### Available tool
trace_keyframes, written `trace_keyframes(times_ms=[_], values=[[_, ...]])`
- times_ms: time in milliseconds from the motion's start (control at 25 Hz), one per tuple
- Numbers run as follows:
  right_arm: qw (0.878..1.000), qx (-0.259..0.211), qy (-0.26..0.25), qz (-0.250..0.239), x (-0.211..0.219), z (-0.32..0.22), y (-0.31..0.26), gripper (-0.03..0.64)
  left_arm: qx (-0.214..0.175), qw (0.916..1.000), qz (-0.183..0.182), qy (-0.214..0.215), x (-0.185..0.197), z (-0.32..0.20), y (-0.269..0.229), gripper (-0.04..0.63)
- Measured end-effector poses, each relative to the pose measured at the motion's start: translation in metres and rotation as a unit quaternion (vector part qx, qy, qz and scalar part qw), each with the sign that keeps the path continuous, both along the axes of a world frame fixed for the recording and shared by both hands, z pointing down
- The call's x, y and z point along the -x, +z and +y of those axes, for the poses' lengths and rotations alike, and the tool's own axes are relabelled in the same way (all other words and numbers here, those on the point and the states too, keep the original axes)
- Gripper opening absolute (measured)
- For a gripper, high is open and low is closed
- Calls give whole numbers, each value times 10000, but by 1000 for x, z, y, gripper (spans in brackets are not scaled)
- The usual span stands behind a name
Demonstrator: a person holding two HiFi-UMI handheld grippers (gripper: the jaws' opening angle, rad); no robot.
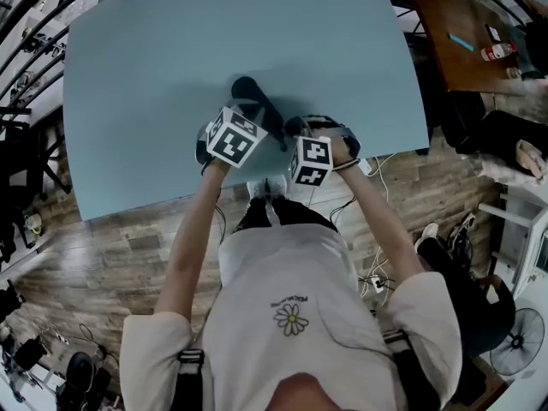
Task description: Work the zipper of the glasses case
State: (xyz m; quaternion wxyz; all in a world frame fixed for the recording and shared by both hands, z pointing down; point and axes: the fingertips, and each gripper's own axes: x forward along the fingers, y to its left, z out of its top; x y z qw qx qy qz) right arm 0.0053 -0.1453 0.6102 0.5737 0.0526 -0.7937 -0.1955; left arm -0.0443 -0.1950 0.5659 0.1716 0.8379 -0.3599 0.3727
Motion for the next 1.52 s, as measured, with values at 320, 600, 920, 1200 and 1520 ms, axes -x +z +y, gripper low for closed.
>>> trace_keyframes(times_ms=[320,600,920,1200,1520], values=[[9926,639,879,-532,10,21,-3,8,-143,9998,-71,-79,-7,1,3,14],[9451,1468,2555,-1414,53,27,-4,8,-142,9998,-171,-9,-10,-3,5,14],[9528,1593,1923,-1724,101,72,1,8,304,9976,615,104,0,1,-2,14],[9209,927,3242,-1954,46,12,-1,8,141,9980,429,447,1,-4,0,14],[9113,214,3568,-2044,10,-58,-10,8,-147,9992,311,195,-1,-24,3,14]])
